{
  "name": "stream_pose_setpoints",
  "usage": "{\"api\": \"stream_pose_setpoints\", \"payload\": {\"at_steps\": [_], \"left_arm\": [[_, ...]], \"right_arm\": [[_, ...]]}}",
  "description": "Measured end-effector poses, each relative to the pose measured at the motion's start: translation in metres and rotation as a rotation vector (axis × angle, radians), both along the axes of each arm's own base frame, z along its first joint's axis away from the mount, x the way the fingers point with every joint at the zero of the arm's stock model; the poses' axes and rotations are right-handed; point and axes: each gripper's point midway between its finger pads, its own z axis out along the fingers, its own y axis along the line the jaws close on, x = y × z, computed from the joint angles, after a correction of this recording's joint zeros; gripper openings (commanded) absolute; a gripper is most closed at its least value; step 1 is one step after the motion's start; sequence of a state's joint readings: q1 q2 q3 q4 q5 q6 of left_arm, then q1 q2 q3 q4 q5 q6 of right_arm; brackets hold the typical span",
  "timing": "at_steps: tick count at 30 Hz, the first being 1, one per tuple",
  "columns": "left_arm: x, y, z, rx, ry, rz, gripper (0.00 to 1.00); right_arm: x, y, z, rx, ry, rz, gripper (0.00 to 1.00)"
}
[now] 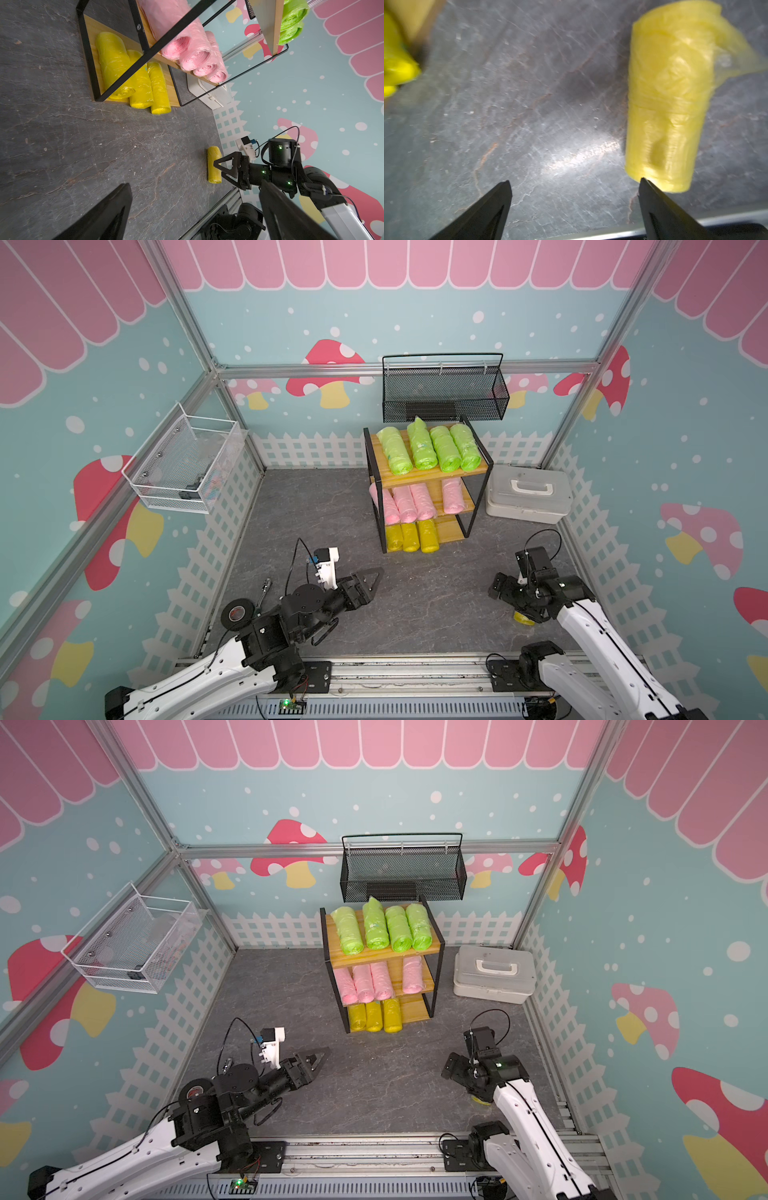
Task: Sort the rolls of trash bags by color and place them on the shelf
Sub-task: Pick up the roll of trash bags from the center of the board.
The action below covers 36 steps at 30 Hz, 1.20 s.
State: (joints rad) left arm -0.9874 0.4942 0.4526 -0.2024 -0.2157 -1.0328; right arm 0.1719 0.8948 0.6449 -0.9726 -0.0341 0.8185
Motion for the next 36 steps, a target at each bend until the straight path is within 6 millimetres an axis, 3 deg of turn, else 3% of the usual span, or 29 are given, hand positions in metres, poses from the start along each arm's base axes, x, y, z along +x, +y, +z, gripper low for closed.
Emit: {"api": "stream_pose_setpoints", "payload": {"at_steps": [8, 13, 17, 26, 30, 36], "left_arm": [[-0.003, 0.003, 0.002, -0.031, -0.018, -0.004, 0.98], [-0.004, 0.004, -0.001, -0.031, -0.015, -0.003, 0.98], [-0.003, 0.003, -0.002, -0.026, -0.012, -0.004, 0.98], [0.001, -0.004, -0.008, 0.011, 0.014, -0.007, 0.98], [0.004, -0.01, -0.008, 0.027, 0.028, -0.016, 0.98], [0.004, -0.014, -0.01, 0.039, 0.04, -0.026, 0.98]], "right_arm": [[0.006, -0.03, -0.006, -0.158, 0.116, -0.044, 0.99], [0.009, -0.04, -0.026, -0.209, 0.179, -0.045, 0.98], [0.008, -0.044, -0.046, -0.223, 0.237, -0.038, 0.94], [0.035, -0.046, -0.06, -0.24, 0.192, 0.027, 0.78], [0.047, -0.043, -0.062, -0.224, 0.158, 0.05, 0.62], [0.058, -0.039, -0.062, -0.21, 0.151, 0.074, 0.25]]}}
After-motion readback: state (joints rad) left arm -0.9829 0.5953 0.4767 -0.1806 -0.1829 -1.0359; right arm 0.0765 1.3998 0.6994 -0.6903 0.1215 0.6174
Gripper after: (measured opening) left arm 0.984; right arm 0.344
